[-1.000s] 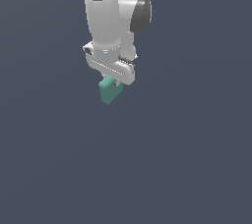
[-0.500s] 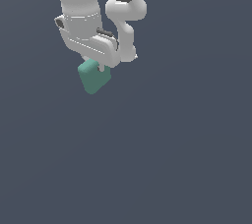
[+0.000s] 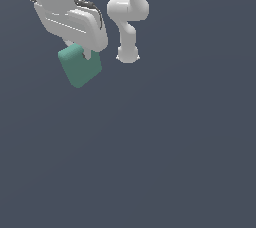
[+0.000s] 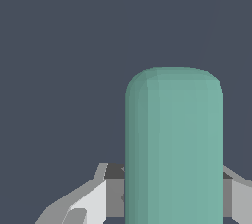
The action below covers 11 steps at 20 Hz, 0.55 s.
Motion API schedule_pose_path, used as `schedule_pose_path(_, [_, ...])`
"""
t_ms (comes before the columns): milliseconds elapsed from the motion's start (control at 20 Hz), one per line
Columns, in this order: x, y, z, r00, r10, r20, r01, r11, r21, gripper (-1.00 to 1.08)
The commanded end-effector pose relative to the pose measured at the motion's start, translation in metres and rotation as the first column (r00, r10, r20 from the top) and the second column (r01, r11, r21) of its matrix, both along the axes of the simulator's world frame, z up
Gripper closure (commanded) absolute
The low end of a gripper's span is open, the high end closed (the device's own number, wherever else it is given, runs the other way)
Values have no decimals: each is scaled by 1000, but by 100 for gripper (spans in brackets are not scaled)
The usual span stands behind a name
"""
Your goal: Pick up the object and move it to a goal position.
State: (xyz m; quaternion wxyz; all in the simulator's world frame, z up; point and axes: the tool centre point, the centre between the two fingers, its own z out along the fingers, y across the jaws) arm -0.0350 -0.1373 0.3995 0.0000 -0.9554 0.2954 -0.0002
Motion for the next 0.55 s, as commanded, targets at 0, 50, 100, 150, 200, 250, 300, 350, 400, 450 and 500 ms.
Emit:
schedule_pose_path(0, [3, -4, 10, 1000, 1, 0, -1, 1000, 0, 108])
schedule_pose_path(50, [4, -6, 13, 1000, 1, 0, -1, 1000, 0, 108])
schedule_pose_path(100, [5, -7, 15, 1000, 1, 0, -1, 1000, 0, 108])
schedule_pose_path(150, [6, -8, 17, 1000, 1, 0, -1, 1000, 0, 108])
schedule_pose_path(200, [6, -9, 19, 1000, 1, 0, -1, 1000, 0, 108])
schedule_pose_path(250, [7, -10, 21, 1000, 1, 0, -1, 1000, 0, 108])
schedule_pose_path(300, [8, -11, 22, 1000, 1, 0, -1, 1000, 0, 108])
schedule_pose_path(350, [8, -11, 23, 1000, 1, 0, -1, 1000, 0, 108])
schedule_pose_path(400, [8, -12, 24, 1000, 1, 0, -1, 1000, 0, 108])
schedule_pose_path(450, [8, -12, 24, 1000, 1, 0, -1, 1000, 0, 108])
schedule_pose_path(500, [8, -12, 24, 1000, 1, 0, -1, 1000, 0, 108])
